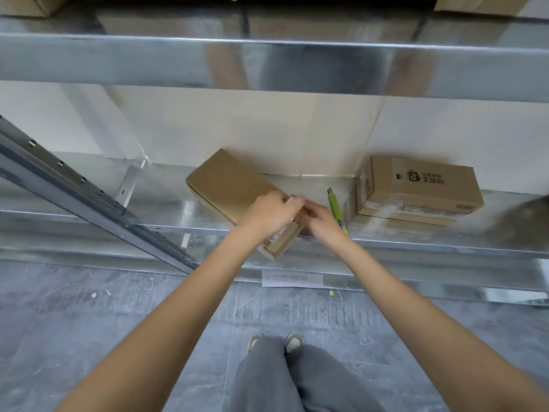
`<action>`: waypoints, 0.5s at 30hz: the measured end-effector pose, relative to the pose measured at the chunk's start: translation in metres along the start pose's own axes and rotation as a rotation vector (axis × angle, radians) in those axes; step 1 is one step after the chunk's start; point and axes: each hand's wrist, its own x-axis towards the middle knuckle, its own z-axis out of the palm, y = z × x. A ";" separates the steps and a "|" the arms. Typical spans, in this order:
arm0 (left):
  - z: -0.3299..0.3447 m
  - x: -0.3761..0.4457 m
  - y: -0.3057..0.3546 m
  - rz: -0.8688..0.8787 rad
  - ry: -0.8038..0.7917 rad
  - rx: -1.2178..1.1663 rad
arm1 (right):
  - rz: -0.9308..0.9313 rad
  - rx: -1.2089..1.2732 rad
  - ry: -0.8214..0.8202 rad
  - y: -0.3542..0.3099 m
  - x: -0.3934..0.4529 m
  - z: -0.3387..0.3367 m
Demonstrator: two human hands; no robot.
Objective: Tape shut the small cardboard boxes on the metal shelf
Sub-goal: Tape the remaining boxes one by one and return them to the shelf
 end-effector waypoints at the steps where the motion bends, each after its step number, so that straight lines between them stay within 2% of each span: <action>1: -0.001 0.007 0.007 -0.028 -0.027 0.030 | -0.014 -0.011 0.028 0.000 0.000 0.003; 3: -0.004 0.017 0.018 -0.111 -0.118 0.049 | -0.025 -0.026 0.077 0.003 -0.002 0.006; 7: -0.012 0.025 0.026 -0.299 -0.262 -0.066 | -0.079 -0.135 0.124 0.005 -0.006 0.013; 11: -0.016 0.021 0.024 -0.345 -0.305 -0.164 | -0.253 -0.554 0.115 0.014 -0.010 0.020; 15: -0.027 0.015 0.021 -0.332 -0.310 -0.248 | -0.278 -0.633 0.100 0.018 -0.009 0.014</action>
